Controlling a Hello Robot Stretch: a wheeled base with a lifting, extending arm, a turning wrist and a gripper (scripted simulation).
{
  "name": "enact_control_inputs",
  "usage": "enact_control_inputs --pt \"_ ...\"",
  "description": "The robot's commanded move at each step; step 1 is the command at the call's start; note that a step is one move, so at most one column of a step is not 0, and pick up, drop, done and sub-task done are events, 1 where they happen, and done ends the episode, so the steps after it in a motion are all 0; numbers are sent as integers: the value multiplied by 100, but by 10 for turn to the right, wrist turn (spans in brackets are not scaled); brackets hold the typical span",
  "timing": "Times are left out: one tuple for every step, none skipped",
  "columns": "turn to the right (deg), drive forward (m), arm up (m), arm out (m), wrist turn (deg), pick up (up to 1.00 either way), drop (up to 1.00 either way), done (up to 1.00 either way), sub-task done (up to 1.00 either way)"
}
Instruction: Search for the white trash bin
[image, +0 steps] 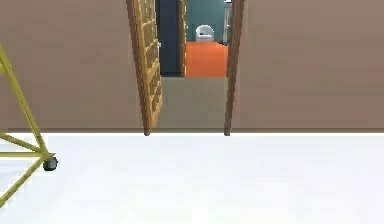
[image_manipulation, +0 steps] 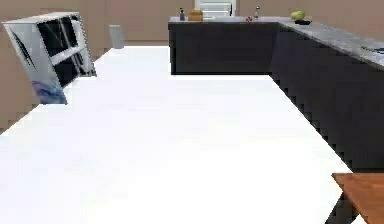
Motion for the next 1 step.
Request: enact_control_inputs --pt "450 0 0 0 0 0 0 0 0"
